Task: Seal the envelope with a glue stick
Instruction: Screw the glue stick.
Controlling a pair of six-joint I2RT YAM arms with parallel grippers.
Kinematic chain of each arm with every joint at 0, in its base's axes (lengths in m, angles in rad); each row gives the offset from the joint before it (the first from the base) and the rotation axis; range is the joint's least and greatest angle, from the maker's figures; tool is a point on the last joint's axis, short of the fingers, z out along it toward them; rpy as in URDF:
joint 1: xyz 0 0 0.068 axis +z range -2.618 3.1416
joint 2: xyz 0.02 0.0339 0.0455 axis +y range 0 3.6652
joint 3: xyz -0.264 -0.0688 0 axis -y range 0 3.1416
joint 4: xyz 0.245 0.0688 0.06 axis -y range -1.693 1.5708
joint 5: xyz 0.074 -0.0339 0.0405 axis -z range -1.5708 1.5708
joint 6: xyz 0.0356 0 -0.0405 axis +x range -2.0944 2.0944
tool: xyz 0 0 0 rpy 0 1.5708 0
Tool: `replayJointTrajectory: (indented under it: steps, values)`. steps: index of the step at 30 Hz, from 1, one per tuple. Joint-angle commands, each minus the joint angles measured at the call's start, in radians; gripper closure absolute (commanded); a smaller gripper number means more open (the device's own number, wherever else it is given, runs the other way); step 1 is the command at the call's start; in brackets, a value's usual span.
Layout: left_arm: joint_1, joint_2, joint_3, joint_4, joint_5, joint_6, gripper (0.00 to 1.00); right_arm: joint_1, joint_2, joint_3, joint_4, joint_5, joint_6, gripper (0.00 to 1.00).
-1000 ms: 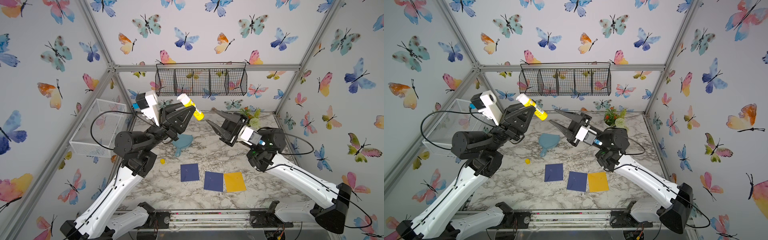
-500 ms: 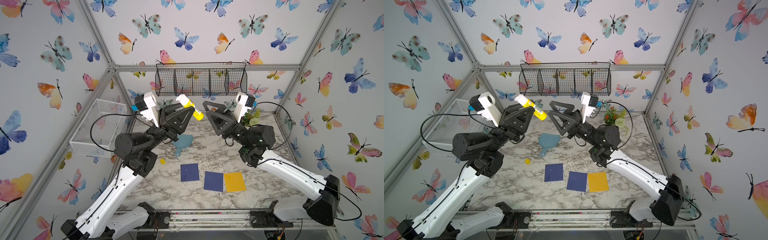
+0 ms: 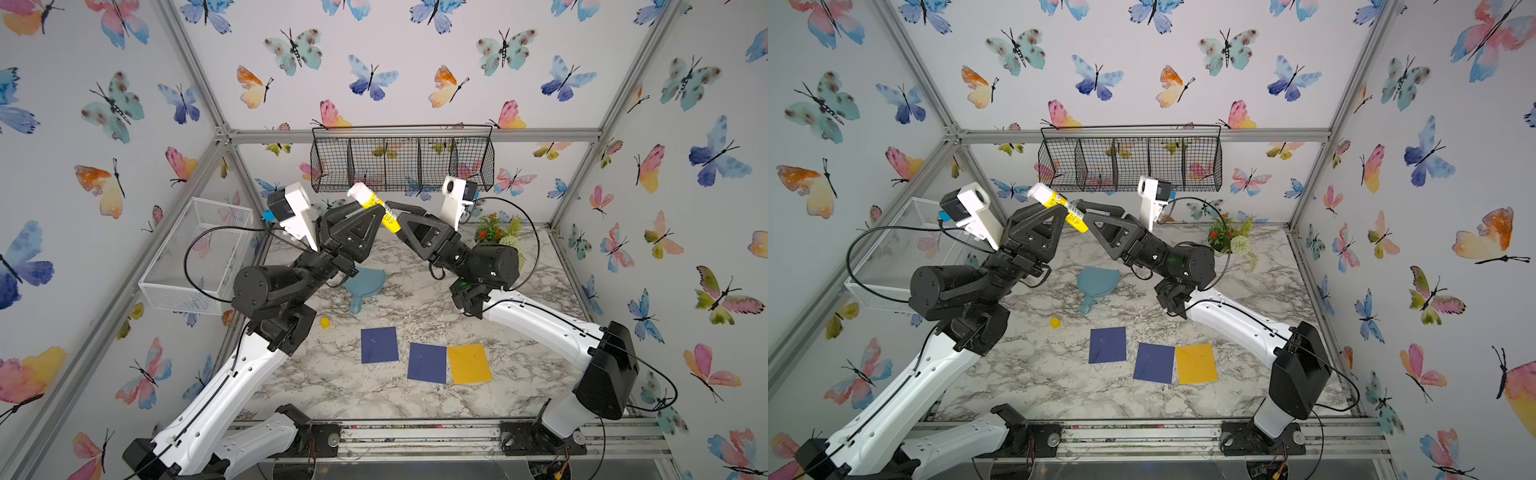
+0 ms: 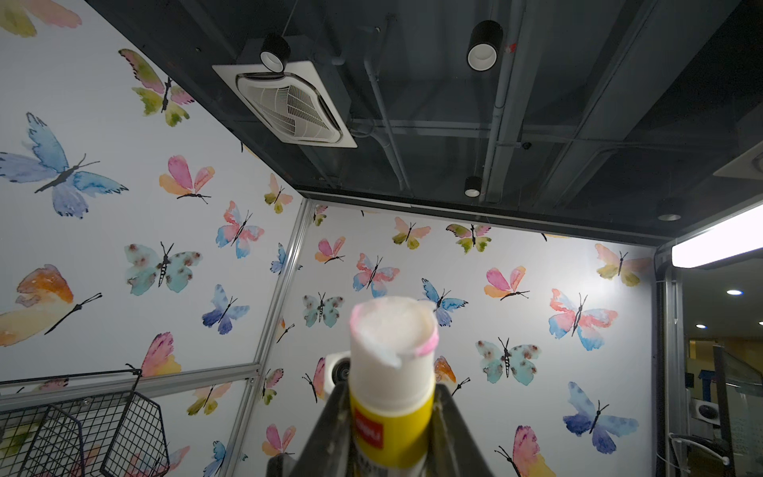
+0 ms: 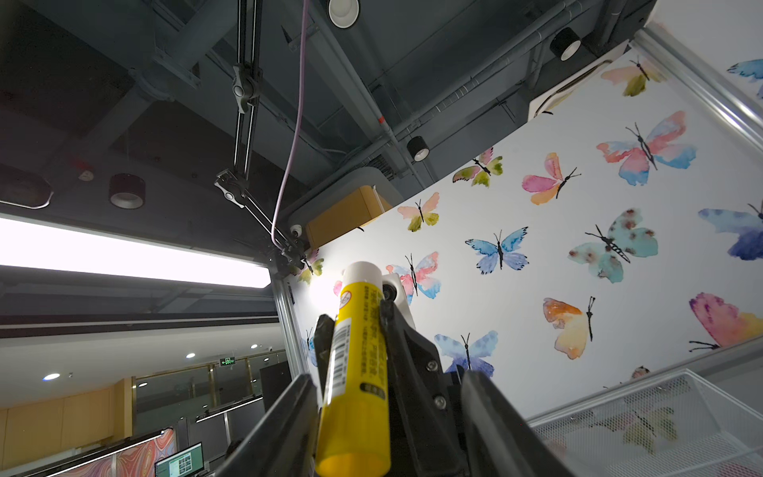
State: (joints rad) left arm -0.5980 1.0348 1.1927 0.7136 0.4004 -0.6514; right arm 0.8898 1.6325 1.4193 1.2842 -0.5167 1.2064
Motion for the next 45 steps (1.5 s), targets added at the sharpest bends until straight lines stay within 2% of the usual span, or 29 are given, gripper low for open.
replayJointTrajectory:
  steps: [1,14,17,20,23,31,38,39,42,45]
  values:
    - [-0.004,-0.014,0.011,-0.006,-0.050,0.012,1.00,0.006,0.014,0.039,0.075,-0.028,0.051,0.43]
    - [-0.003,0.004,0.013,-0.017,-0.058,0.016,1.00,0.011,0.069,0.076,0.071,-0.017,0.077,0.57]
    - [-0.003,0.004,0.011,-0.022,-0.061,0.020,1.00,0.011,0.073,0.080,0.072,-0.014,0.082,0.57]
    - [-0.003,0.002,0.009,-0.040,-0.074,0.027,1.00,0.012,0.079,0.089,0.079,-0.022,0.086,0.50]
    - [-0.003,0.002,0.008,-0.056,-0.092,0.032,1.00,0.012,0.082,0.090,0.076,-0.022,0.089,0.51]
    - [-0.003,0.002,0.011,-0.065,-0.091,0.030,1.00,0.012,0.083,0.088,0.081,-0.019,0.091,0.66]
    - [-0.003,0.000,0.011,-0.078,-0.096,0.032,1.00,0.012,0.078,0.079,0.080,-0.008,0.089,0.84]
    - [-0.004,-0.002,0.011,-0.086,-0.101,0.033,0.98,0.012,0.076,0.075,0.080,-0.002,0.085,0.86]
    - [-0.003,-0.008,0.019,-0.142,-0.122,0.044,0.75,0.012,0.056,0.042,0.073,0.022,0.063,0.89]
    - [-0.003,-0.020,0.021,-0.213,-0.134,0.066,0.63,0.013,0.017,-0.001,0.009,0.041,-0.015,0.92]
